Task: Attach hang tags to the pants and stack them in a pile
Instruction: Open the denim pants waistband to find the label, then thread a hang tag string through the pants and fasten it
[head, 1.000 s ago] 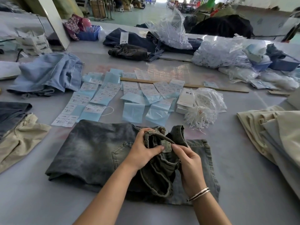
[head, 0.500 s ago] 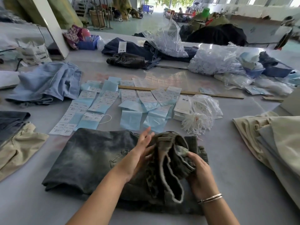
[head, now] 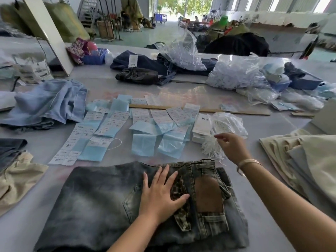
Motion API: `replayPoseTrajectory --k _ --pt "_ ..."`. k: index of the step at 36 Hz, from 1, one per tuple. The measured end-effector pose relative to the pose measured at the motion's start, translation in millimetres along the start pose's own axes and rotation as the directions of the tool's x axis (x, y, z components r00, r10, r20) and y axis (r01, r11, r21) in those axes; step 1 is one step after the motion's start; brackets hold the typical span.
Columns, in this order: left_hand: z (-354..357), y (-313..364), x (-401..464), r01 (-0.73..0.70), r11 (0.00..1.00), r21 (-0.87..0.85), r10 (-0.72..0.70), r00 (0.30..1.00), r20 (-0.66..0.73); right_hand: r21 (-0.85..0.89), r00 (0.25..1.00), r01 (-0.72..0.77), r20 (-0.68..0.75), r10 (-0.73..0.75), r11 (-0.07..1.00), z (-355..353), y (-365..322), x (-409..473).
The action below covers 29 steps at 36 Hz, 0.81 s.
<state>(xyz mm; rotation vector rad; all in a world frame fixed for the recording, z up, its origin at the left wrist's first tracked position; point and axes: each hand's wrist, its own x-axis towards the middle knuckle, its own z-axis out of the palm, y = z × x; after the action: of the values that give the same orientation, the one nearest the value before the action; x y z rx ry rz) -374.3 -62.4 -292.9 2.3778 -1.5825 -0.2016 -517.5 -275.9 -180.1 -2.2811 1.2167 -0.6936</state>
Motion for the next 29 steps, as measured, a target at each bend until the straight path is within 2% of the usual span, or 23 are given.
replayPoseTrajectory --k 3,5,8,11,14,19,21,26,29 --pt "-2 -1 2 0.002 1.000 -0.013 -0.001 1.000 0.016 -0.250 0.988 0.121 0.120 -0.093 0.961 29 -4 40" --pt "-2 -2 3 -0.003 1.000 -0.024 0.003 1.000 0.021 -0.397 0.976 0.149 0.204 -0.071 0.906 44 -1 63" --pt "-3 -1 3 -0.008 0.999 -0.045 0.008 1.000 0.008 -0.564 0.971 0.158 0.236 -0.024 0.810 59 4 89" --pt "-4 -1 3 -0.016 0.998 -0.068 0.015 1.000 -0.013 -0.655 0.960 0.171 0.277 0.024 0.736 68 14 105" --pt "-6 -1 5 -0.017 0.995 -0.098 0.016 1.000 -0.015 -0.709 0.918 0.240 0.387 0.081 0.662 71 24 115" --pt "-8 -1 5 -0.016 0.996 -0.086 0.016 1.000 -0.007 -0.787 0.910 0.353 0.415 0.012 0.506 65 24 120" --pt "-8 -1 4 -0.020 0.996 -0.087 0.019 1.000 -0.017 -0.781 0.904 0.349 0.426 0.033 0.517 62 19 120" --pt "-9 0 4 -0.024 0.995 -0.092 0.020 0.999 -0.046 -0.696 0.944 0.216 0.329 0.036 0.685 53 -3 125" --pt "-8 0 3 -0.021 0.996 -0.091 0.017 0.999 -0.045 -0.676 0.949 0.182 0.312 0.054 0.714 52 -8 124"
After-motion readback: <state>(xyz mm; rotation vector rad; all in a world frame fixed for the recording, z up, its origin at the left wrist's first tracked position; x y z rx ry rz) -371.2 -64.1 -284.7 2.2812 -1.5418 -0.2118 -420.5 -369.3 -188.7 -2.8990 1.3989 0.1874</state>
